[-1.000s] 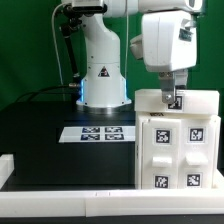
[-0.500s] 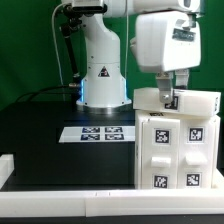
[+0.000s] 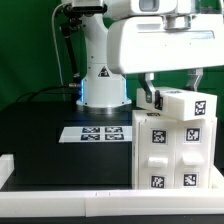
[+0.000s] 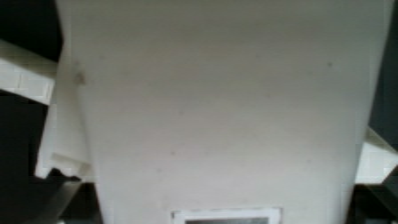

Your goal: Assemble cabinet

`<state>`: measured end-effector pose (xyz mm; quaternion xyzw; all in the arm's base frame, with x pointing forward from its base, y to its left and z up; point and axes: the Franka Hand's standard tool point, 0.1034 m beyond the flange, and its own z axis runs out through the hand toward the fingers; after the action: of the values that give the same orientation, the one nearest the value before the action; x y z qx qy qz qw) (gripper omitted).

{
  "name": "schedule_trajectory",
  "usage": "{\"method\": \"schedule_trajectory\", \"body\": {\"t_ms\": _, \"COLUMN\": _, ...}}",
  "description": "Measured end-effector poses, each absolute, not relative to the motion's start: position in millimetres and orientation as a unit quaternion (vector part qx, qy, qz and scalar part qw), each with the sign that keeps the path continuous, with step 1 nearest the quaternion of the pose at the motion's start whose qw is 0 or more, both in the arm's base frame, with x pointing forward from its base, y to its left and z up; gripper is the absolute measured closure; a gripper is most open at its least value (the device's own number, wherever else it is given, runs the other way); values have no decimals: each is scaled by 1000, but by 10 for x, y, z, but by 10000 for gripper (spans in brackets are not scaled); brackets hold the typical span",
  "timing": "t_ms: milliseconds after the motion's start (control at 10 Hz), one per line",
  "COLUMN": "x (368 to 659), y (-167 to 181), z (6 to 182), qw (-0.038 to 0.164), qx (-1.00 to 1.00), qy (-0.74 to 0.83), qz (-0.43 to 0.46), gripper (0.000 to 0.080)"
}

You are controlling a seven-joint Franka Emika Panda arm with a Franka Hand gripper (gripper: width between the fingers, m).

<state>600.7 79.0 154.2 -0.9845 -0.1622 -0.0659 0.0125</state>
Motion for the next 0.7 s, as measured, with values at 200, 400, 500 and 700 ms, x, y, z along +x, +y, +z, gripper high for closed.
{"method": "schedule_trajectory", "body": {"t_ms": 200, "x": 6020, "y": 832, "z": 1543, "qw": 17, "qx": -992, "qy": -99, "qz": -71, "gripper": 239}}
{"method": "schedule_trajectory", "body": {"t_ms": 400, "x": 6019, "y": 832, "z": 1542, "qw": 21, "qx": -996, "qy": -42, "qz": -70, "gripper": 239}}
{"method": "schedule_trajectory", "body": {"t_ms": 500, "x": 6019, "y": 833, "z": 1541, "qw": 23, "qx": -997, "qy": -7, "qz": -69, "gripper": 239}}
{"method": "schedule_trajectory", "body": {"t_ms": 700, "x": 6018, "y": 838, "z": 1540, "qw": 31, "qx": -995, "qy": 63, "qz": -70, "gripper": 239}}
